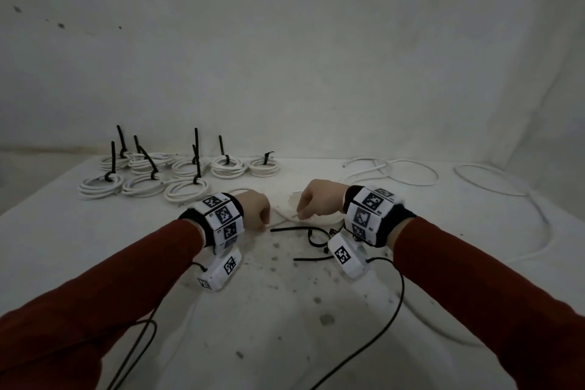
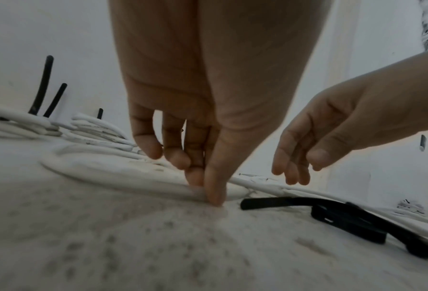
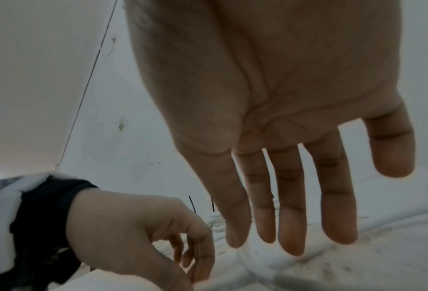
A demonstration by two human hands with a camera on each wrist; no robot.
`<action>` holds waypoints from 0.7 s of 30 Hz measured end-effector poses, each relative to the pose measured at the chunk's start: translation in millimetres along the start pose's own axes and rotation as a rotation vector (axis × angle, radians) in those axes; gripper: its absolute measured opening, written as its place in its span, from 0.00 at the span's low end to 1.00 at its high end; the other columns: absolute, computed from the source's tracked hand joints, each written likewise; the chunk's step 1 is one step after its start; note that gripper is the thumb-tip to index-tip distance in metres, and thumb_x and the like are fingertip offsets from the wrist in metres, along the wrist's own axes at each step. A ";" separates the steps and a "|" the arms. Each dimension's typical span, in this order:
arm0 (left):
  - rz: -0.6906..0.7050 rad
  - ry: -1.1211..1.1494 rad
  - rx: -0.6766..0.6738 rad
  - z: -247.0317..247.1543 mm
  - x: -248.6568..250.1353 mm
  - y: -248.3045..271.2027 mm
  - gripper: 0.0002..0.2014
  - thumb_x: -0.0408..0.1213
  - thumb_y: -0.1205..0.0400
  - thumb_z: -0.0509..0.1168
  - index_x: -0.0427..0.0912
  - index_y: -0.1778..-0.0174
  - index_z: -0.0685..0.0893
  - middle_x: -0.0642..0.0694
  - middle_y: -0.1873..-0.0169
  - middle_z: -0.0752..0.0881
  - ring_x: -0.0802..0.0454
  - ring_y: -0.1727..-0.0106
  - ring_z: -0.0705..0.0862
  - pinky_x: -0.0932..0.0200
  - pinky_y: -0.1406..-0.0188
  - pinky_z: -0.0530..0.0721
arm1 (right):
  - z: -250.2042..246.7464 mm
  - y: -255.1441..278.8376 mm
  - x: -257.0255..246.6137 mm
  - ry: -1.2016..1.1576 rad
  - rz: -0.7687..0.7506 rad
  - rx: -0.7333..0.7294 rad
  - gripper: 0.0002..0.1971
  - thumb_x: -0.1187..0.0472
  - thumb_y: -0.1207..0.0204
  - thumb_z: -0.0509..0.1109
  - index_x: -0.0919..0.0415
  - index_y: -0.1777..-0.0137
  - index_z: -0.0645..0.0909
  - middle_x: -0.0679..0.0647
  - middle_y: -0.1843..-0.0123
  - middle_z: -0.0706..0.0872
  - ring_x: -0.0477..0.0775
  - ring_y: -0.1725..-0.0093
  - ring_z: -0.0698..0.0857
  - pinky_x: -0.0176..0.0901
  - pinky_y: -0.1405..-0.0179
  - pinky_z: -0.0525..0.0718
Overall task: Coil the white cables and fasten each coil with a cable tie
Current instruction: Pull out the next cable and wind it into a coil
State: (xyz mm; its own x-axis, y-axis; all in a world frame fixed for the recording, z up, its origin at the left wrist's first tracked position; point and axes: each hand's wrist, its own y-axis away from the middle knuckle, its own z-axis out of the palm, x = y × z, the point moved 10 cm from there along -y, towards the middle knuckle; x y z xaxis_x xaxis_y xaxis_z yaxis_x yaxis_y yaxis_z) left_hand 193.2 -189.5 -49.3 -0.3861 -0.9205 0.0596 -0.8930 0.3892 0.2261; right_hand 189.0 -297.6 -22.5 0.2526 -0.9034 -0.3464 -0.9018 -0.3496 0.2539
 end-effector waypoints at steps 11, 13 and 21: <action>-0.010 0.280 0.530 -112.3 -14.4 33.7 0.04 0.27 0.15 0.52 0.40 0.49 0.68 0.41 0.64 0.78 0.43 0.63 0.75 0.55 0.67 0.69 | -64.2 19.1 14.4 0.006 0.045 0.297 0.09 0.66 0.18 0.61 0.64 0.48 0.84 0.56 0.48 0.89 0.55 0.51 0.85 0.46 0.46 0.81; -0.024 0.379 0.695 -141.4 -30.0 49.2 0.04 0.29 0.14 0.53 0.38 0.46 0.70 0.40 0.62 0.79 0.45 0.67 0.74 0.55 0.66 0.70 | -88.1 27.2 23.6 -0.185 0.025 0.384 0.10 0.66 0.15 0.57 0.64 0.52 0.81 0.58 0.57 0.86 0.52 0.65 0.83 0.35 0.68 0.81; -0.211 0.787 1.077 -173.9 -120.2 84.9 0.07 0.30 0.13 0.51 0.37 0.43 0.71 0.45 0.59 0.80 0.47 0.56 0.75 0.56 0.62 0.71 | -158.1 67.1 80.8 -0.786 0.017 0.749 0.15 0.57 0.17 0.64 0.59 0.66 0.79 0.52 0.74 0.68 0.50 0.77 0.67 0.36 0.82 0.70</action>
State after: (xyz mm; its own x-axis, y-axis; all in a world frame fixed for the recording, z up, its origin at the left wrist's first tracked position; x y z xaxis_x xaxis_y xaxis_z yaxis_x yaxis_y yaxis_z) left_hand 204.0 -51.8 131.8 -0.3105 -0.5992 0.7379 -0.7948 -0.2622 -0.5473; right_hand 204.3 -433.3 109.3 0.1832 -0.4017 -0.8972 -0.9554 0.1423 -0.2588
